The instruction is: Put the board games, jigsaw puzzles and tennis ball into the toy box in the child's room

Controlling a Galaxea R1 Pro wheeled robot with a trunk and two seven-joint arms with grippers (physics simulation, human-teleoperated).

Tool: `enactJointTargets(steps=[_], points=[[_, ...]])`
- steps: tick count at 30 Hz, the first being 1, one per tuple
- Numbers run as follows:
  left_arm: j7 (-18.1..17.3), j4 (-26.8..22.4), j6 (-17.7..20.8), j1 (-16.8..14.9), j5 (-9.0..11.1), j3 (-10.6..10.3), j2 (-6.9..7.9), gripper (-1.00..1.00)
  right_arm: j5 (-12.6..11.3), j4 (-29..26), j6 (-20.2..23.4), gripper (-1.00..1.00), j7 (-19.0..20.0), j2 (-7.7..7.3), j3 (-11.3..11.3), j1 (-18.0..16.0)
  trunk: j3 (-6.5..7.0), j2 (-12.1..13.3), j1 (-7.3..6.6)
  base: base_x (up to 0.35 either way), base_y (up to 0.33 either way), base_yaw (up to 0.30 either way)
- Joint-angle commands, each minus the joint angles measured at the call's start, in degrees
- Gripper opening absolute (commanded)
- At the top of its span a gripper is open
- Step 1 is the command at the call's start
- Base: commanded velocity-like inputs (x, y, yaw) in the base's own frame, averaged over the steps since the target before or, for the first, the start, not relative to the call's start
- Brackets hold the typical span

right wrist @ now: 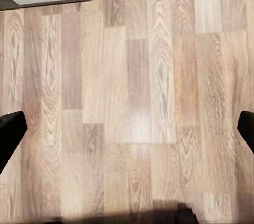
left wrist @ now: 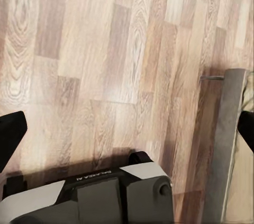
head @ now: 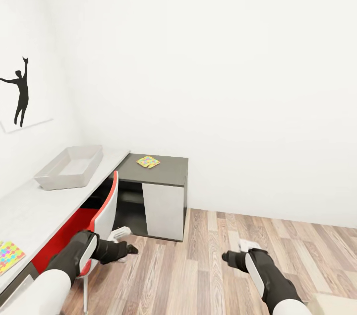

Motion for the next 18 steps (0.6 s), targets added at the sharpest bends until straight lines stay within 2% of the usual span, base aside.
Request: enactJointTargets(steps=[1,7,9,13,18], points=[[-0.6,-0.4,1.0,0.0,0.0,0.2,0.26,1.0,-0.4,-0.1,0.5,1.0,0.0,0.0,-0.3,0.0,-0.03,0.0,0.02,0.0,0.0,0.0],[-2.3,-1.9,3.6,0.0,0.1,0.2,3.02,1.0,-0.5,-0.5,3.1,1.0,0.1,0.29,-0.3,0.1,-0.03,0.0,0.02,0.0,0.0,0.0],[-2.6,-2.1,4.5,0.0,0.2,0.4,3.52,1.0,-0.4,-1.3,3.4,1.0,0.0,0.4,-0.2,0.1,-0.03,0.0,0.02,0.0,0.0,0.0],[-2.8,-2.7,5.7,0.0,0.2,0.7,3.88,1.0,-0.5,-2.2,3.6,1.0,-0.1,0.47,-0.3,0.1,-0.03,0.0,0.02,0.0,0.0,0.0],[-3.1,-7.2,7.9,0.0,0.3,0.9,4.39,1.0,-0.5,-3.3,3.9,1.0,-0.2,0.56,-0.3,-0.6,-0.03,0.0,0.02,0.0,0.0,0.0]])
